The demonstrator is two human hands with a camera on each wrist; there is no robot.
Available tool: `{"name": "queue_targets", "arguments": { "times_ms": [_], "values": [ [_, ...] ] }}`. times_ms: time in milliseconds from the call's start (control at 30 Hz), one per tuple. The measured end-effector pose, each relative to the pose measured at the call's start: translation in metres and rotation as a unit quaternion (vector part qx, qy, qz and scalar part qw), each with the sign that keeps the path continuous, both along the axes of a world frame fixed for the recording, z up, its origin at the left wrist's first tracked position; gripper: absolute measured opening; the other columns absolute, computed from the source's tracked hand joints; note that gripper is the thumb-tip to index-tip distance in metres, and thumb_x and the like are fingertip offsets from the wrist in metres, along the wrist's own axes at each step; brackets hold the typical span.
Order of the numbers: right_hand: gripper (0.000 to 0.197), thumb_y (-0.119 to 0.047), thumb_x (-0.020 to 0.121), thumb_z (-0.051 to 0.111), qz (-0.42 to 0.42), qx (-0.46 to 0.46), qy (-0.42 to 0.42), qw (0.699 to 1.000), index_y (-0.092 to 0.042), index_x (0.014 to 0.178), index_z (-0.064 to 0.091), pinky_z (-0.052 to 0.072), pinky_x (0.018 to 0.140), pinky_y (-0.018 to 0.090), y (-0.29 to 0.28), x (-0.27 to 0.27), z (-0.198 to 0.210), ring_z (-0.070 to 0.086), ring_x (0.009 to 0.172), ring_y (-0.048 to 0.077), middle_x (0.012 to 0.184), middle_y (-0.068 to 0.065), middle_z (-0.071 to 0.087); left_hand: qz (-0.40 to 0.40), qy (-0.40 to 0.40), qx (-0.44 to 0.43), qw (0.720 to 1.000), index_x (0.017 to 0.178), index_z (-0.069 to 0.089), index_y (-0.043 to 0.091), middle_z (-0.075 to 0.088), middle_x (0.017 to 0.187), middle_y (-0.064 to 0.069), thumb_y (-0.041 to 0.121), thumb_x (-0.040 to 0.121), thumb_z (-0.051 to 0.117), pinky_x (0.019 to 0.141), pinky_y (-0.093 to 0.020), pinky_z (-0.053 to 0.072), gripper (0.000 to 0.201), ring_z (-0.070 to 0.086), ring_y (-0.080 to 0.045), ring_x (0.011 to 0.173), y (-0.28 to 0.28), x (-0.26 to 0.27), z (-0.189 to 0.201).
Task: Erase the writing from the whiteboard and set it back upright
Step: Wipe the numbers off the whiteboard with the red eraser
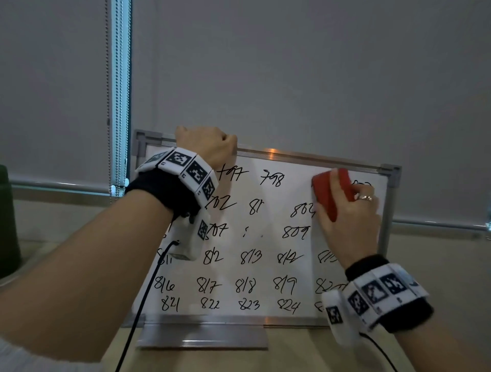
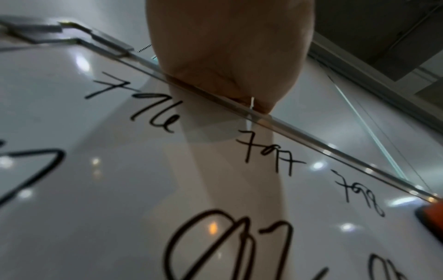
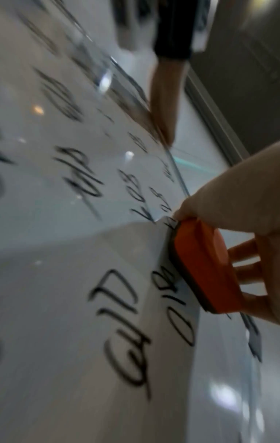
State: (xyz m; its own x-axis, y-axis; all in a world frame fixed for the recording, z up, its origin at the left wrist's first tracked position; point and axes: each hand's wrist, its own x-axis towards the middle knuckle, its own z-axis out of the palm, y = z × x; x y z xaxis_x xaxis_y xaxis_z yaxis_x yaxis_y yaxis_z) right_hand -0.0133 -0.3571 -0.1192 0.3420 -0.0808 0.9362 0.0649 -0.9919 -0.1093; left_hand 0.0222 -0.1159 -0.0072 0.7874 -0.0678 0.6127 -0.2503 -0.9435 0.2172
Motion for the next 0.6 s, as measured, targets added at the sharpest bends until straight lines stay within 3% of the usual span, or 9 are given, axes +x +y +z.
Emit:
{"name": "queue_targets", "arguments": {
  "times_ms": [100, 167, 233, 300, 400, 467, 533, 600],
  "values": [
    [0.062, -0.032, 0.076, 0.066, 0.051, -0.15, -0.02, 0.987, -0.023, 0.133, 0.043, 0.049, 0.064, 0.044, 0.015, -0.006, -0.04, 0.053, 0.082, 0.037, 0.106, 0.022, 0.056, 0.013, 0.001, 0.008, 1.0, 0.087, 0.068, 0.014, 0.062, 0.086, -0.008, 0.043, 0.095, 0.02, 0.104, -0.043, 0.023, 0.056, 0.05, -0.024, 0.082, -0.001, 0.002, 0.001],
    [0.069, -0.026, 0.069, 0.074, 0.073, -0.305, -0.001, 0.95, -0.028, 0.131, 0.043, 0.045, 0.065, 0.039, 0.018, -0.011, -0.071, 0.049, 0.083, 0.03, 0.112, 0.015, 0.052, 0.022, -0.002, 0.006, 1.0, 0.085, 0.069, 0.014, 0.064, 0.085, -0.007, 0.038, 0.093, 0.023, 0.101, -0.042, 0.024, 0.052, 0.051, -0.024, 0.079, -0.001, 0.004, 0.001],
    [0.073, -0.024, 0.068, 0.076, 0.067, -0.384, 0.01, 0.921, -0.031, 0.132, 0.042, 0.041, 0.067, 0.038, 0.007, -0.009, -0.067, 0.045, 0.086, 0.026, 0.115, 0.011, 0.046, 0.025, -0.005, 0.005, 1.0, 0.084, 0.068, 0.016, 0.061, 0.083, -0.005, 0.034, 0.091, 0.026, 0.1, -0.042, 0.024, 0.047, 0.05, -0.024, 0.077, -0.001, 0.004, 0.001],
    [0.07, -0.024, 0.07, 0.075, 0.038, -0.35, -0.011, 0.936, -0.032, 0.131, 0.042, 0.039, 0.067, 0.038, -0.001, -0.005, -0.041, 0.046, 0.085, 0.028, 0.114, 0.012, 0.048, 0.026, -0.007, 0.007, 1.0, 0.083, 0.067, 0.017, 0.06, 0.082, -0.004, 0.032, 0.091, 0.025, 0.1, -0.042, 0.025, 0.045, 0.049, -0.024, 0.076, -0.002, 0.005, 0.0],
    [0.06, -0.032, 0.075, 0.065, 0.011, -0.19, -0.029, 0.981, -0.028, 0.131, 0.044, 0.043, 0.064, 0.044, -0.008, -0.003, 0.004, 0.052, 0.083, 0.036, 0.106, 0.018, 0.055, 0.023, -0.008, 0.001, 1.0, 0.086, 0.068, 0.018, 0.063, 0.084, -0.005, 0.033, 0.092, 0.025, 0.101, -0.042, 0.024, 0.046, 0.05, -0.024, 0.077, -0.001, 0.006, -0.001],
    [0.064, -0.027, 0.074, 0.072, 0.009, -0.133, -0.023, 0.991, -0.023, 0.132, 0.046, 0.044, 0.064, 0.046, -0.008, -0.001, 0.007, 0.05, 0.084, 0.039, 0.106, 0.021, 0.053, 0.021, -0.013, -0.008, 1.0, 0.086, 0.07, 0.019, 0.064, 0.085, -0.005, 0.033, 0.092, 0.026, 0.101, -0.041, 0.023, 0.047, 0.051, -0.024, 0.078, -0.001, 0.006, -0.001],
    [0.069, -0.025, 0.072, 0.075, 0.021, -0.162, -0.017, 0.986, -0.023, 0.133, 0.044, 0.044, 0.065, 0.046, -0.004, -0.004, -0.015, 0.048, 0.085, 0.037, 0.111, 0.018, 0.048, 0.019, -0.017, -0.01, 1.0, 0.086, 0.07, 0.019, 0.062, 0.083, -0.004, 0.033, 0.092, 0.026, 0.101, -0.041, 0.023, 0.047, 0.05, -0.023, 0.077, -0.002, 0.006, -0.001],
    [0.073, -0.023, 0.068, 0.078, 0.038, -0.253, -0.008, 0.967, -0.027, 0.131, 0.043, 0.042, 0.066, 0.043, 0.0, -0.007, -0.049, 0.045, 0.085, 0.032, 0.113, 0.014, 0.044, 0.02, -0.018, -0.01, 1.0, 0.087, 0.071, 0.018, 0.062, 0.082, -0.004, 0.033, 0.092, 0.026, 0.102, -0.041, 0.023, 0.048, 0.05, -0.023, 0.076, -0.001, 0.006, -0.001]
  ]
}}
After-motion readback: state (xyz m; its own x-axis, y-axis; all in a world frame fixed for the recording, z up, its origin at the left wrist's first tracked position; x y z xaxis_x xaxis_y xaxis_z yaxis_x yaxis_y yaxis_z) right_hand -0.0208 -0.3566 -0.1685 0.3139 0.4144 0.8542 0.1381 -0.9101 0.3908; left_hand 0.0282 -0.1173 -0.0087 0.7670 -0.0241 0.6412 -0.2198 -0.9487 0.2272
